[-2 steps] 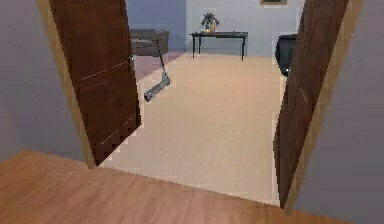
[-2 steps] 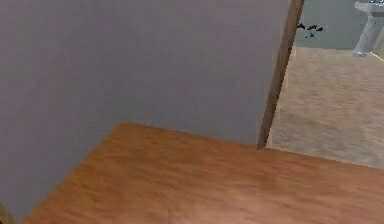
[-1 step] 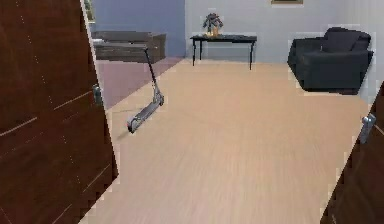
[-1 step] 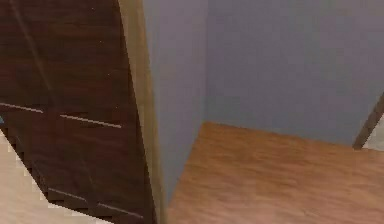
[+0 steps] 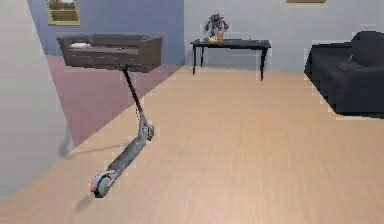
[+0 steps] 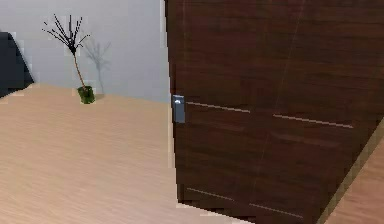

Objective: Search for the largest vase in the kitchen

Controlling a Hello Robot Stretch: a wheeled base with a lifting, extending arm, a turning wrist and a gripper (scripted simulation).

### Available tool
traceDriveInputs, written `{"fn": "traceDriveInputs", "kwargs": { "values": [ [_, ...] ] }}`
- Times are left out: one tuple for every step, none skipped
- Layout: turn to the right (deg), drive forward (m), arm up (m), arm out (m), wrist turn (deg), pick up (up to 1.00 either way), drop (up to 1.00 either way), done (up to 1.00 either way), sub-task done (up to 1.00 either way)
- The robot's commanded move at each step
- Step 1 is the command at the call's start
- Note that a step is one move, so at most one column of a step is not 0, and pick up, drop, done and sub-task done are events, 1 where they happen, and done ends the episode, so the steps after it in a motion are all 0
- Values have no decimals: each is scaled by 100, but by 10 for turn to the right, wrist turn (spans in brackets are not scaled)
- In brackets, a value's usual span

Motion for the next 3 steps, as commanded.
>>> {"fn": "traceDriveInputs", "kwargs": {
  "values": [
    [30,0,0,0,0,0,0,0,0],
    [0,100,0,0,0,0,0,0,0],
    [0,100,0,0,0,0,0,0,0]
  ]
}}
